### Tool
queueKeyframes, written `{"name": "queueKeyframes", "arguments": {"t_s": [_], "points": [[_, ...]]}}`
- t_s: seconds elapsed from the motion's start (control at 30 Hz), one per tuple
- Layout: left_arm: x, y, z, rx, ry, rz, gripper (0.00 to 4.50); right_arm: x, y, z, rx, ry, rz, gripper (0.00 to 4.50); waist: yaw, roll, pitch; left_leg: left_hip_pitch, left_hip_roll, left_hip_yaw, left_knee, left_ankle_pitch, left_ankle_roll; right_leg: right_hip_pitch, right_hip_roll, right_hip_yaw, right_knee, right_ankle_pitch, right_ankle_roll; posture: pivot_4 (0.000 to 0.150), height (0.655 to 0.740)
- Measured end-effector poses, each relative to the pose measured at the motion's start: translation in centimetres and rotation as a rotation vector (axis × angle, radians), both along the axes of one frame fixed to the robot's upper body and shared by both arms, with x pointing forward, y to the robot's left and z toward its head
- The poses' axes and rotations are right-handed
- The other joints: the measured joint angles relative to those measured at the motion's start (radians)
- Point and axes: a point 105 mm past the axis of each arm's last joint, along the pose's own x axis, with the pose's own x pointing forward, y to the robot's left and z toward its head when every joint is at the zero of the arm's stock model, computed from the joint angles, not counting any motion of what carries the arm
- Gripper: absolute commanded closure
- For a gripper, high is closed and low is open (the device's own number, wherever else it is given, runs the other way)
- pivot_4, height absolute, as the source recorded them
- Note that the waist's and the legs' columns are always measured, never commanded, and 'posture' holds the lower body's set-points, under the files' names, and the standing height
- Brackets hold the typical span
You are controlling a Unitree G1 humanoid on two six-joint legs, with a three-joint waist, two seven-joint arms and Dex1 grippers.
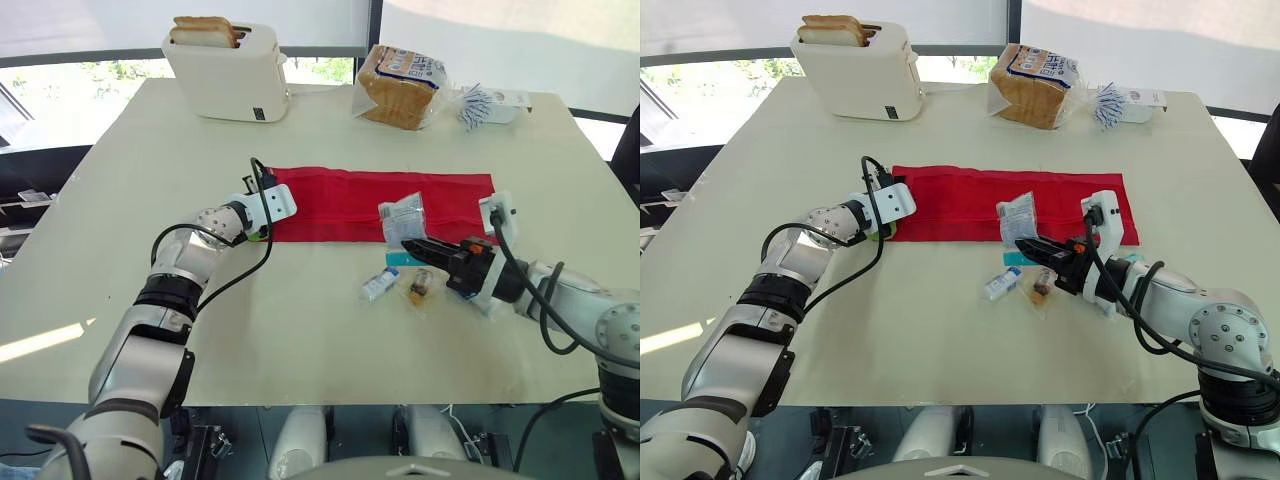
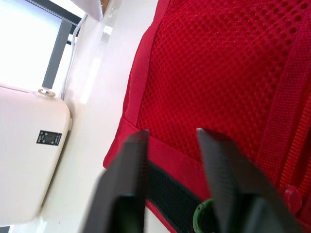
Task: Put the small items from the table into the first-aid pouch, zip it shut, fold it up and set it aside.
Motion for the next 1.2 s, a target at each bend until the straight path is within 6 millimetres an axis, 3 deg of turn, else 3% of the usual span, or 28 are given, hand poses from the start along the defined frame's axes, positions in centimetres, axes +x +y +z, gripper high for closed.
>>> {"name": "queueKeyframes", "arguments": {"t_s": [0.33, 0.5, 0.63, 0.77, 0.87, 1.0, 1.07, 1.2], "points": [[-0.6, 0.0, -0.4, -0.100, 0.112, -0.050, 4.49, 0.0, 0.3, -0.3, -0.009, 0.002, 0.003, 4.50, 0.001, 0.000, 0.000, 0.000, 0.000, 0.000, 0.000, 0.000, 0.000, 0.000, 0.000, 0.000, 0.000, 0.000, 0.000, 0.150, 0.7400], [-0.8, 0.3, 0.7, -0.040, 0.097, -0.113, 4.49, 0.1, 0.6, -0.2, -0.011, -0.007, 0.008, 4.50, 0.000, 0.000, 0.000, 0.000, 0.000, 0.000, 0.000, 0.000, 0.000, 0.000, 0.000, 0.000, 0.000, 0.000, 0.000, 0.150, 0.7400], [-1.5, -0.6, 1.4, -0.045, 0.063, -0.167, 3.32, 0.2, 0.7, -0.2, -0.009, -0.010, 0.002, 4.50, 0.000, 0.000, 0.000, 0.000, 0.000, 0.000, 0.000, 0.000, 0.000, 0.000, 0.000, 0.000, 0.000, 0.000, 0.000, 0.150, 0.7400], [-3.2, -1.6, 0.7, 0.078, 0.013, -0.195, 1.49, 0.1, 0.5, -0.7, -0.008, 0.006, -0.009, 4.50, 0.001, 0.000, 0.000, 0.000, 0.001, 0.000, 0.000, 0.000, 0.000, 0.000, 0.000, 0.001, 0.000, 0.000, 0.000, 0.150, 0.7400], [-3.7, -3.4, 1.1, 0.128, -0.068, -0.173, 0.05, 0.0, 0.5, -0.9, -0.009, 0.012, -0.011, 4.50, 0.005, 0.000, 0.000, 0.000, 0.001, 0.000, 0.000, 0.000, 0.000, 0.000, -0.001, 0.001, 0.000, 0.000, 0.000, 0.150, 0.7400], [-4.4, -5.8, 0.3, 0.198, -0.153, -0.144, 0.05, 0.0, 0.5, -0.8, -0.006, 0.011, -0.016, 4.50, 0.001, 0.000, 0.000, 0.000, 0.000, 0.000, 0.000, 0.000, 0.000, 0.000, 0.000, 0.001, 0.001, 0.000, 0.000, 0.150, 0.7400], [-4.3, -5.6, -0.7, 0.253, -0.168, -0.104, 0.05, 0.0, 0.6, -0.8, -0.005, 0.012, -0.014, 4.50, -0.004, 0.000, 0.000, 0.001, 0.000, 0.001, 0.000, 0.000, 0.000, 0.000, 0.001, 0.001, 0.001, 0.000, 0.000, 0.150, 0.7400], [-4.0, -5.1, -0.5, 0.299, -0.190, -0.036, 0.05, 0.0, 0.5, -0.7, -0.009, 0.009, -0.009, 4.50, -0.004, 0.000, 0.000, 0.001, 0.001, 0.000, 0.000, 0.000, 0.000, 0.000, 0.001, 0.001, 0.001, 0.000, 0.000, 0.150, 0.7400]]}}
